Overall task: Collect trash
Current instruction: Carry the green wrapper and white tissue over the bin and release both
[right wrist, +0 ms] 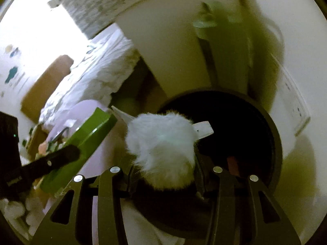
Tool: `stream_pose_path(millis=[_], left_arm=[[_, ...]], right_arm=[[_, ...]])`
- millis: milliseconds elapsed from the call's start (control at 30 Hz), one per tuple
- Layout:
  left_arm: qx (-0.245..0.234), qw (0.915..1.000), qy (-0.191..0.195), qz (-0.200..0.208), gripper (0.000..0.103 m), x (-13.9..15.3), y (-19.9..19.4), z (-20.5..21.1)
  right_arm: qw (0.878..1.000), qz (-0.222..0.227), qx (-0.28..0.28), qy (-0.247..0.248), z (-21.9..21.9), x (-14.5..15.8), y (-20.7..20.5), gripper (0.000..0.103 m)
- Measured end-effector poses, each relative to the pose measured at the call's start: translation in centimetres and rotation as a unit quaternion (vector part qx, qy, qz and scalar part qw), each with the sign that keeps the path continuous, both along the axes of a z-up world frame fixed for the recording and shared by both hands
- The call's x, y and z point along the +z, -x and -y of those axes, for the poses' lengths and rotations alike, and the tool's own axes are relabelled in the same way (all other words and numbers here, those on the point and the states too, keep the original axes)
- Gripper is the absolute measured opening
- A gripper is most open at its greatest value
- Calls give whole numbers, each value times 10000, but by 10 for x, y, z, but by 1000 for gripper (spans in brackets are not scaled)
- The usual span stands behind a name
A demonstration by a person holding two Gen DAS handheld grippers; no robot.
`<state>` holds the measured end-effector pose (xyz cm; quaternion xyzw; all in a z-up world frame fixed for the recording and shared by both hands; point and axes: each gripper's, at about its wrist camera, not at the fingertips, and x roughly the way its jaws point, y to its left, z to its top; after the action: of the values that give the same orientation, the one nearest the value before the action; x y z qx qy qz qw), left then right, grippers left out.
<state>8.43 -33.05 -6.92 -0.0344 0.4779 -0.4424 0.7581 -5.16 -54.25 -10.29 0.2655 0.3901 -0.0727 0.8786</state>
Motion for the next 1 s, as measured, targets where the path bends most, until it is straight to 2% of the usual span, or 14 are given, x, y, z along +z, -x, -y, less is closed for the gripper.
stream_pose_path(millis=[267, 467, 800, 867, 933, 967, 1000], left_arm=[[-134, 9993, -298, -205, 15, -25, -6, 42], [-229, 9987, -398, -202, 15, -31, -2, 51], [-217, 9982, -502, -246, 17, -39, -2, 55], [-187, 9982, -532, -215, 20, -38, -1, 56], [-162, 9981, -572, -187, 42, -38, -1, 57], [-128, 9981, -586, -146, 48, -37, 0, 56], [-96, 9981, -596, -106, 59, -36, 1, 55]], right_arm=[[9992, -326, -240, -2, 18, -31, 12, 45], [9984, -437, -340, -73, 33, -45, 13, 45], [9978, -542, -351, -154, 33, -57, 11, 45], [9975, -569, -371, -175, 32, -57, 11, 49], [9972, -580, -430, -199, 33, -57, 12, 56], [9971, -570, -442, -228, 34, -55, 13, 60], [9972, -528, -454, -268, 34, -54, 14, 64]])
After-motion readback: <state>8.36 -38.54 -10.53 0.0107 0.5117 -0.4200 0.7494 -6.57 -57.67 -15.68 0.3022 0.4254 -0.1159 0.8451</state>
